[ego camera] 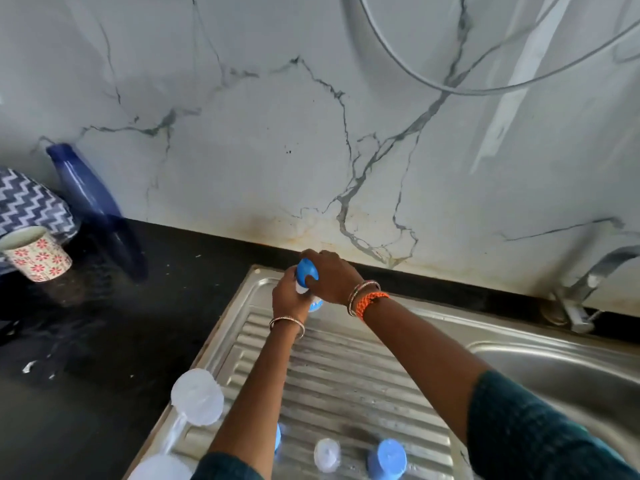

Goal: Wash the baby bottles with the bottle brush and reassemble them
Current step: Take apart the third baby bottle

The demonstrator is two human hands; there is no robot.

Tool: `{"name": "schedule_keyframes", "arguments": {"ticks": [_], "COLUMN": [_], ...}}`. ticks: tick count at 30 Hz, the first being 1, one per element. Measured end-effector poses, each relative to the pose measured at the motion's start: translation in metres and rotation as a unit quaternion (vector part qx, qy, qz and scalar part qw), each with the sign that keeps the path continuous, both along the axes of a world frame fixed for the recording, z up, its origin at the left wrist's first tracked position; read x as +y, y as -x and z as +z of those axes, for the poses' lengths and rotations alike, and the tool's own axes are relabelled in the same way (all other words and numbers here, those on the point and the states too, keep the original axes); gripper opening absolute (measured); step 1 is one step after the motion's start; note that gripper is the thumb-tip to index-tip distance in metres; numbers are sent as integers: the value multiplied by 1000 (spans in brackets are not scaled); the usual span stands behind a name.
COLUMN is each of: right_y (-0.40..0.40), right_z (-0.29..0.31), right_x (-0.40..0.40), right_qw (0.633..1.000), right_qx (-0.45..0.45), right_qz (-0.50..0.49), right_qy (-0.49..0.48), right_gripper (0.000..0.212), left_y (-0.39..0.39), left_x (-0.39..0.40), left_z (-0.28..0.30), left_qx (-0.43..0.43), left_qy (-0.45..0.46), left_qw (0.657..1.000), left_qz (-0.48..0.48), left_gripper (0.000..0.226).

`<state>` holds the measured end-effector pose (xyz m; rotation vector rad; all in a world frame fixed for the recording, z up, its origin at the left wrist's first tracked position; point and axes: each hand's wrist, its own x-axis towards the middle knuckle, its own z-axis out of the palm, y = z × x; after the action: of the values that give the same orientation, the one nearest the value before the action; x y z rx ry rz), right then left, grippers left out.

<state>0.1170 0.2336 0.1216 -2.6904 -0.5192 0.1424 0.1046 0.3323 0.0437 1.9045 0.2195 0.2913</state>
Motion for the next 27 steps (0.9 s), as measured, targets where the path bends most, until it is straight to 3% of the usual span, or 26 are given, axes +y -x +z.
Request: {"name": "schedule_keyframes", "arguments": {"ticks": [6, 8, 11, 14, 18, 22, 25, 27], "right_y": [35, 56, 97, 137, 191, 244, 269, 285], "right_z": [27, 45, 70, 93, 109, 114, 120, 126], "right_x": [-45, -71, -121, -171, -231, -275, -295, -306], "right_qw": [985, 981, 979, 968, 961, 965, 959, 951], "right_qx": [-94, -99, -118, -113, -115, -151, -188, -219], "right_qz": [-72, -84, -161, -225, -250, -205, -194, -195], "right_qy": [-127, -146, -34, 1, -28, -55, -87, -96], "right_gripper": [38, 34, 45, 62, 45, 35, 33, 33], "left_y": [21, 49, 111, 163, 214, 245, 264, 275], "left_x": [-39, -73, -135, -179, -226, -268, -289, -299], "left_z": [36, 54, 79, 94, 101, 100, 111, 119], "left_qx": [-139, -168, -197, -228, -190, -130, -109, -101], "left_qy": [-110, -84, -24, -56, -16, 85, 199, 226], "left_qw": [984, 981, 980, 972, 980, 978, 953, 939], "left_qz": [35, 56, 17, 8, -58, -140, -201, -240], "left_gripper": [43, 48, 52, 55, 63, 49, 30, 22]}}
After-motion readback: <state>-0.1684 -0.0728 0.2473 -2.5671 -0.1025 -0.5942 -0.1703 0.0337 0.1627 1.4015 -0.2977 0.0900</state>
